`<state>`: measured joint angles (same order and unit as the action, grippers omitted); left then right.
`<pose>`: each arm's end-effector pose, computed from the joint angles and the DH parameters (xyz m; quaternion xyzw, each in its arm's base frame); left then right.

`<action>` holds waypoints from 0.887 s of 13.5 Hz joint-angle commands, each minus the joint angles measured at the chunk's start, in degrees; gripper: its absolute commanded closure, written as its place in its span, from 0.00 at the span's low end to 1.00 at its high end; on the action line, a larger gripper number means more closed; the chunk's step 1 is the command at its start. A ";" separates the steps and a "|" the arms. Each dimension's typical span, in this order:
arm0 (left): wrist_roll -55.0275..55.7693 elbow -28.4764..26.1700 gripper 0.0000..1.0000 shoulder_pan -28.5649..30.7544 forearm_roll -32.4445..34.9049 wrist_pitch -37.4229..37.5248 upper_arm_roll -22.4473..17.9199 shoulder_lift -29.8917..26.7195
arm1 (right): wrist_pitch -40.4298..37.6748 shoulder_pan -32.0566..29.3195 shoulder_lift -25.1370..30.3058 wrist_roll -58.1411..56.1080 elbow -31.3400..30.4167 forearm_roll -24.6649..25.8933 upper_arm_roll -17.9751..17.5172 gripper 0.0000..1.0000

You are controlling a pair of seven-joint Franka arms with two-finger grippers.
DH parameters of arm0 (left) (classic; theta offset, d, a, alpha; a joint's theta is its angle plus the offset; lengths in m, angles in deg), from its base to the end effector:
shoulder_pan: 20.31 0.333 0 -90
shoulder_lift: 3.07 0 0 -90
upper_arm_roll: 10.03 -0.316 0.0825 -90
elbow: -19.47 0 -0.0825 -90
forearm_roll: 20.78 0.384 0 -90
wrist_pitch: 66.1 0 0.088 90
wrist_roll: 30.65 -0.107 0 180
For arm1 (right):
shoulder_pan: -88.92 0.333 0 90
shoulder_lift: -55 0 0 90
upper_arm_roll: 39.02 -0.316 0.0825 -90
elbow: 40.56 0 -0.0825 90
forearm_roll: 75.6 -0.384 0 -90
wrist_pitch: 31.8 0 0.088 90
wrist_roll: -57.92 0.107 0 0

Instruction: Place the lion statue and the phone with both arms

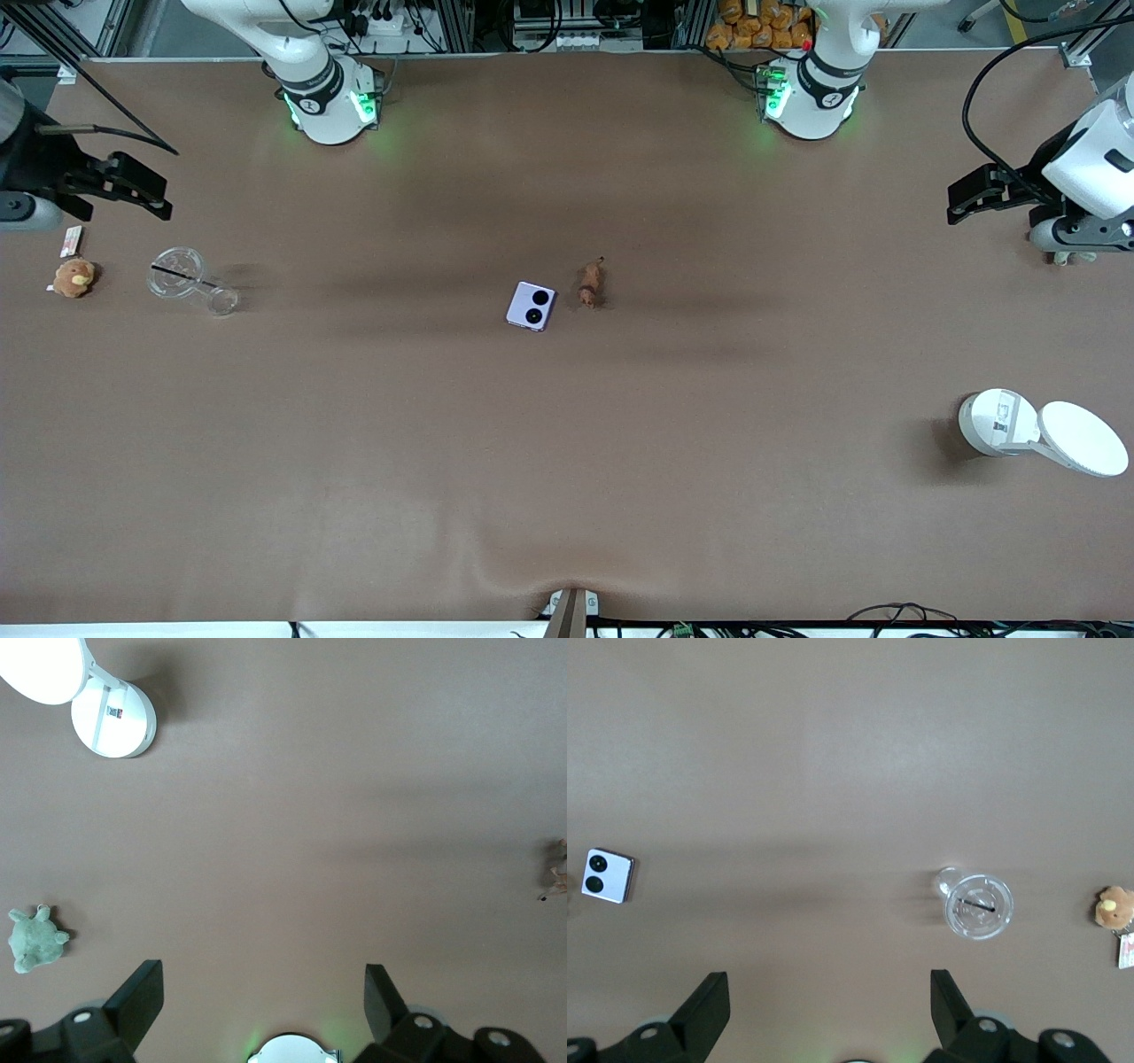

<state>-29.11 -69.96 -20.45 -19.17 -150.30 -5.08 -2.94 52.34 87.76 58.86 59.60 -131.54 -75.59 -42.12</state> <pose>0.5423 -0.0450 0.6196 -0.9984 0.0302 0.0459 0.0166 0.5224 0.0187 0.6440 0.9997 0.0022 -0.0260 0.0027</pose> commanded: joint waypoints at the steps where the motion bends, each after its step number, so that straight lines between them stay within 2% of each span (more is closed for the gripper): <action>1: 0.75 -0.66 0.00 0.14 0.06 0.43 0.15 -1.01 | -1.79 -1.30 -1.57 -0.37 3.09 1.21 -0.85 0.00; 12: 0.83 -0.66 0.00 0.14 0.06 0.43 0.06 -0.93 | -2.14 -1.30 -1.66 -0.81 3.00 1.22 -0.50 0.00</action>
<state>-29.11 -70.02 -20.44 -19.17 -150.29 -5.09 -2.94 51.28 87.60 57.97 59.60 -130.07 -75.23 -41.91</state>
